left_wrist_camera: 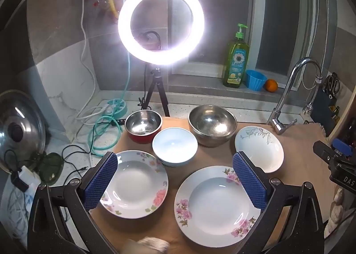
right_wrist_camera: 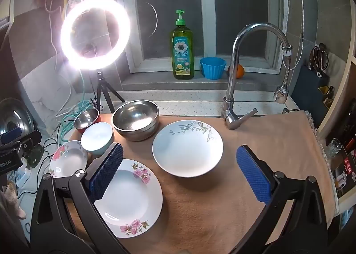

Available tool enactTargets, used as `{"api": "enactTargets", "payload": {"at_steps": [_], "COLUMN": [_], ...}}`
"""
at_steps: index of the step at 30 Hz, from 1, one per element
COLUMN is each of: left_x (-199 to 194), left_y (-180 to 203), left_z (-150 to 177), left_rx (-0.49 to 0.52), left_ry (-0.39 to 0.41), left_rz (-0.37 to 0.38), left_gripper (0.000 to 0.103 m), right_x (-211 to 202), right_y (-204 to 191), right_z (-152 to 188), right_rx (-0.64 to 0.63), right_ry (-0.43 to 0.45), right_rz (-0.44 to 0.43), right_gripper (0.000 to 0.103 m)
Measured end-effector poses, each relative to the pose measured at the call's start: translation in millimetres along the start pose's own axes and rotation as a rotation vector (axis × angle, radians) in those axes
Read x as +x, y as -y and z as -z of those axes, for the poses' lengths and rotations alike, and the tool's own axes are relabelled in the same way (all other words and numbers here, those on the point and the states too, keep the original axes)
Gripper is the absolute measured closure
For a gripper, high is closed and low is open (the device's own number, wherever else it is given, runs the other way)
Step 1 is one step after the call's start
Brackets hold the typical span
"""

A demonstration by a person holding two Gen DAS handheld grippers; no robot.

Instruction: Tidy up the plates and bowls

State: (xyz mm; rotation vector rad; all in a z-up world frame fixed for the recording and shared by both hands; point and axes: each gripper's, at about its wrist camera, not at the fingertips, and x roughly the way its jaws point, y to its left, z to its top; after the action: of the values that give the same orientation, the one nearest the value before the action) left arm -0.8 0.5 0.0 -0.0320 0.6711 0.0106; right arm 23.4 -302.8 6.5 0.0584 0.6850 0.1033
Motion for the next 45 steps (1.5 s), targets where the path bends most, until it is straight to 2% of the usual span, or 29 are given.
{"api": "enactTargets", "payload": {"at_steps": [10,20,27,45], "left_x": [3.6,1.8,-6.8,-2.5], "left_y": [-3.8,-0.2,3.2,12.6], "left_z": [-1.7,-10.3,-18.2,-17.2], "left_rx": [0.008,-0.012,-0.010,-0.002], "left_ry": [0.006,0.033,0.088,0.092], "left_rz": [0.008,0.014,0.019,0.036], "left_gripper": [0.000,0.000,0.000,0.000], "right_x": [11.1,5.2,-3.5,-7.5], "right_y": [2.0,4.0,9.5,11.8], "right_z": [-1.3,-7.5,-11.6,-16.5], "right_rx": [0.018,0.033,0.051,0.049], "right_ry": [-0.018,0.016,0.066,0.093], "right_rz": [0.008,0.033,0.054,0.070], "right_gripper": [0.000,0.000,0.000,0.000]}}
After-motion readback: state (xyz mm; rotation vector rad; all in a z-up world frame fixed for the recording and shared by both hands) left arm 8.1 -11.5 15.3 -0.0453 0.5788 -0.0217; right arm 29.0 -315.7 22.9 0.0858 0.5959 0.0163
